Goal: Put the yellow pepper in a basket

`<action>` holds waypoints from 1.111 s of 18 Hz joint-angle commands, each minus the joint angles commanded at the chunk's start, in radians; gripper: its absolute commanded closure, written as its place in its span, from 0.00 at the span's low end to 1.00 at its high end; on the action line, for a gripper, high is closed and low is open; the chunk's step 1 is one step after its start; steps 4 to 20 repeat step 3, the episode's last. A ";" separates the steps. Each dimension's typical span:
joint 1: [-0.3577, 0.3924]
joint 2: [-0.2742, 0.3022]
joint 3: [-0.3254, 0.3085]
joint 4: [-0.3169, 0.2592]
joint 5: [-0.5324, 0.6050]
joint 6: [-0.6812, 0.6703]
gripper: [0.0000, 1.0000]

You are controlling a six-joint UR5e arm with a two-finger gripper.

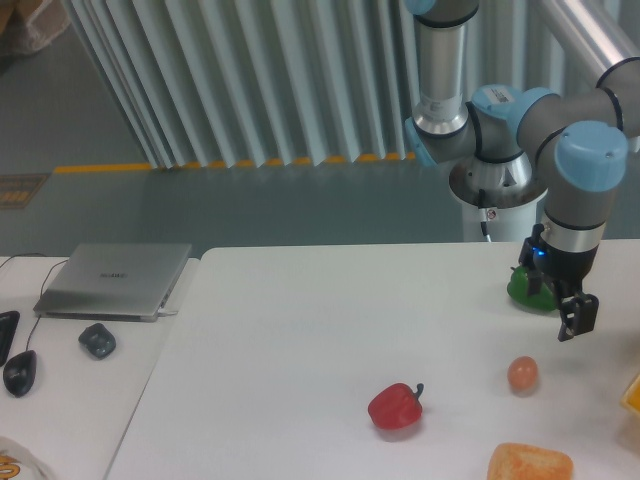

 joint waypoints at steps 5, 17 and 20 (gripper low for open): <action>0.000 0.003 0.000 0.018 0.000 -0.002 0.00; 0.000 0.003 0.000 0.018 0.000 -0.002 0.00; 0.000 0.003 0.000 0.018 0.000 -0.002 0.00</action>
